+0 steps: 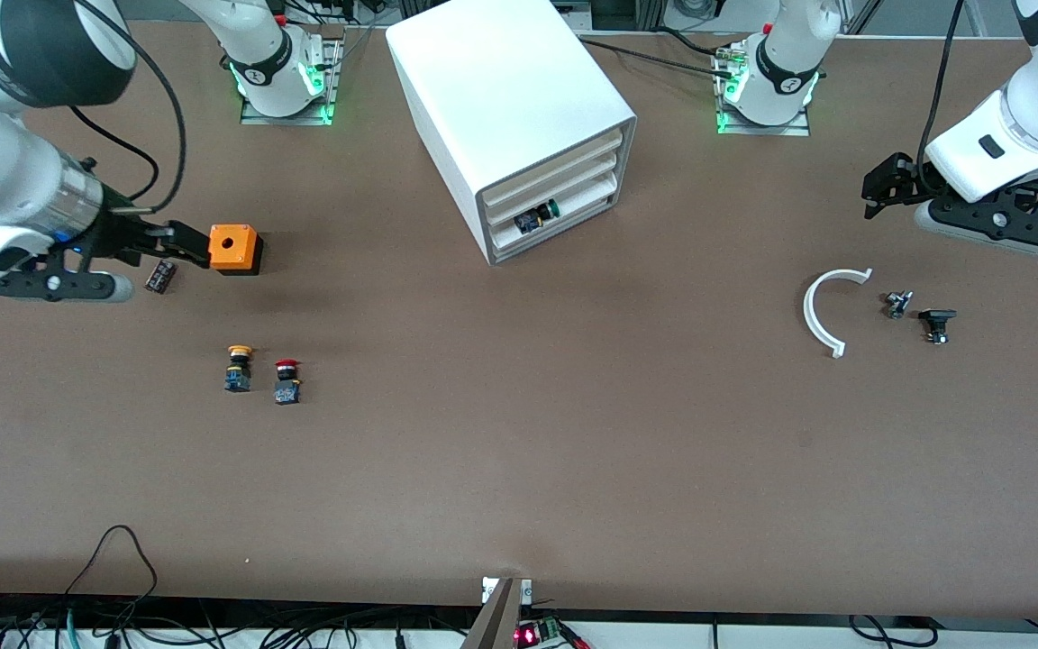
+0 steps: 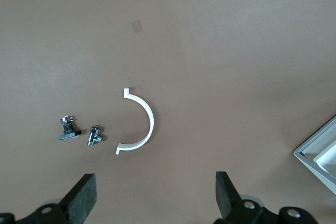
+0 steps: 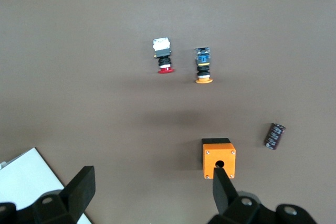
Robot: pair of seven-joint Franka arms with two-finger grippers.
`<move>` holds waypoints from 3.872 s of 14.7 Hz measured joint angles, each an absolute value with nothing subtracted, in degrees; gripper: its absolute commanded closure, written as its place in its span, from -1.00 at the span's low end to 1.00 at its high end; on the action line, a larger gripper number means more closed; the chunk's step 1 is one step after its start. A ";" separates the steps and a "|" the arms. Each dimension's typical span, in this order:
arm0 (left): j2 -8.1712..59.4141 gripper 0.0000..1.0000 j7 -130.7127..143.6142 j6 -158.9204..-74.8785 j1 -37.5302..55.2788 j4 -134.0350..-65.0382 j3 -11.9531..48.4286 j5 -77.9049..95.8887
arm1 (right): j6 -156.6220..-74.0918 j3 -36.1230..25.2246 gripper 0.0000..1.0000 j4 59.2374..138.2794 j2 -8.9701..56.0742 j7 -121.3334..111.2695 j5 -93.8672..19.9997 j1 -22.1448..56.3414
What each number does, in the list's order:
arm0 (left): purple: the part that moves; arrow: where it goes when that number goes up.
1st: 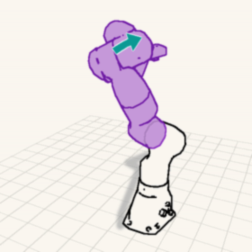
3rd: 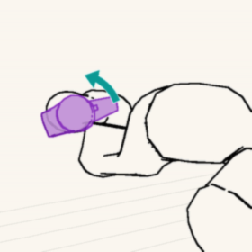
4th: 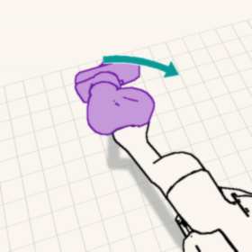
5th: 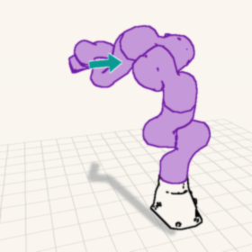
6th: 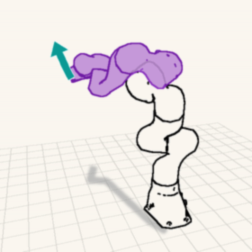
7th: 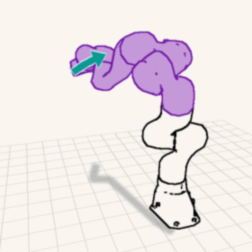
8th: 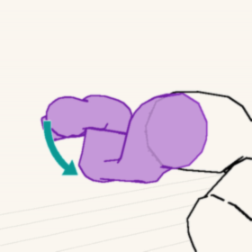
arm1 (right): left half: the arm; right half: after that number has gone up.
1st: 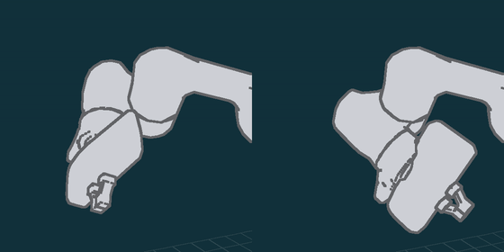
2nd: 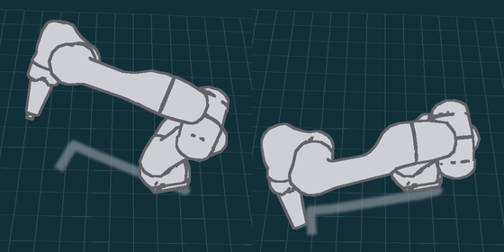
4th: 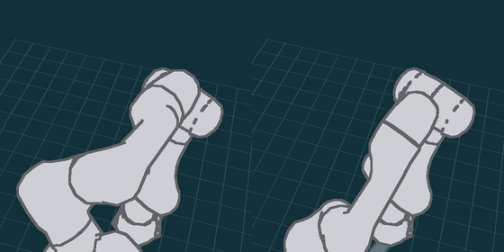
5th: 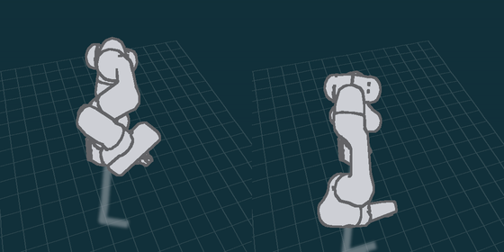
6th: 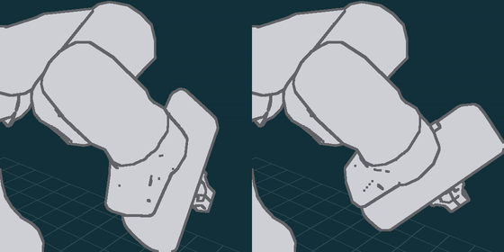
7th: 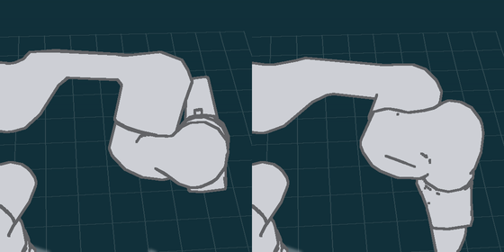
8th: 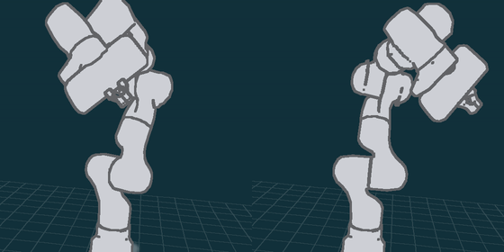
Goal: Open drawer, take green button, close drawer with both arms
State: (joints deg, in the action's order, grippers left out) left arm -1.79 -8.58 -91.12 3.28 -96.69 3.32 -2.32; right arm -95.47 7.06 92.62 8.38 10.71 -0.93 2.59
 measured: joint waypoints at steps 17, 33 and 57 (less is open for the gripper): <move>-1.40 -1.00 -9.10 -77.24 3.64 -96.26 3.44 -1.68 | -101.86 7.27 -0.99 91.21 14.05 38.61 -2.19 12.37; 14.74 -1.00 -36.51 -88.09 3.91 -113.68 3.83 47.66 | -106.64 7.29 -0.99 87.55 17.68 64.00 -2.19 19.89; 31.65 1.00 -74.72 -103.55 18.36 -133.52 5.98 88.47 | -120.14 7.31 -0.99 78.60 27.18 99.52 -6.64 28.39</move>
State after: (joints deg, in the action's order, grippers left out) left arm 31.65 -74.72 -103.55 18.36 -133.52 5.98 88.47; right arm -120.14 7.31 78.60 27.18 99.52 -6.64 28.39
